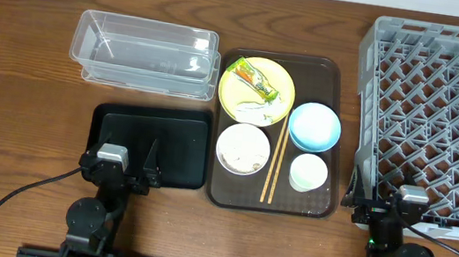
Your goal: Sort waste into correct bins and load items into the dishwasher rack
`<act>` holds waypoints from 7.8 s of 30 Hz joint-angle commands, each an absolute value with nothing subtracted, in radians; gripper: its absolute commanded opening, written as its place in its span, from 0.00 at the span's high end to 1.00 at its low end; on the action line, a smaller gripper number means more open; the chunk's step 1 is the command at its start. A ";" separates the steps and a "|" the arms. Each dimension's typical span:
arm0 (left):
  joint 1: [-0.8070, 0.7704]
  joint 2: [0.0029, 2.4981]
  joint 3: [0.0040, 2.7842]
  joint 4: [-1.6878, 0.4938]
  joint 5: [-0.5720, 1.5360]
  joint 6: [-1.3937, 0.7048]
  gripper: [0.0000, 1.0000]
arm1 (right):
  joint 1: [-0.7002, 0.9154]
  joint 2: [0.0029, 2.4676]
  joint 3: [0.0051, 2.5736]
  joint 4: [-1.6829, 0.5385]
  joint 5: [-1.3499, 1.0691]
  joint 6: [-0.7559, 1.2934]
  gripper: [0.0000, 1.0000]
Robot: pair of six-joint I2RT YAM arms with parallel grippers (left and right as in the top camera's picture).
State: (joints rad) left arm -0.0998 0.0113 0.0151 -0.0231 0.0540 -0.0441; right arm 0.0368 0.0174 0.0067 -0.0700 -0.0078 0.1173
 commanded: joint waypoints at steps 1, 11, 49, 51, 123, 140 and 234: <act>-0.095 0.004 0.004 -0.066 0.064 -0.026 0.04 | 0.047 0.013 0.006 -0.074 -0.008 0.107 0.01; -0.095 0.004 0.004 -0.066 0.064 -0.026 0.04 | 0.047 0.013 0.006 -0.074 -0.008 0.107 0.01; -0.095 0.004 0.004 -0.066 0.064 -0.026 0.04 | 0.047 0.013 0.006 -0.074 -0.008 0.107 0.01; -0.095 0.004 0.004 -0.066 0.064 -0.026 0.04 | 0.047 0.013 0.006 -0.074 -0.008 0.107 0.01; -0.146 1.181 1.019 -0.525 0.236 -0.054 0.06 | 0.046 0.792 0.756 -0.715 0.035 0.186 0.01; -0.454 1.657 1.103 -0.166 0.236 0.164 0.06 | 0.046 0.792 0.756 -0.718 0.033 0.186 0.01; -0.422 1.927 1.377 -0.229 0.298 -0.718 0.21 | 0.046 0.818 0.755 -0.718 0.018 0.186 0.01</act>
State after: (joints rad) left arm -0.4026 1.8782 1.3746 -0.2352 0.3080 -0.6556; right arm 0.0368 0.8181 0.7338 -0.7204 0.0189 0.1757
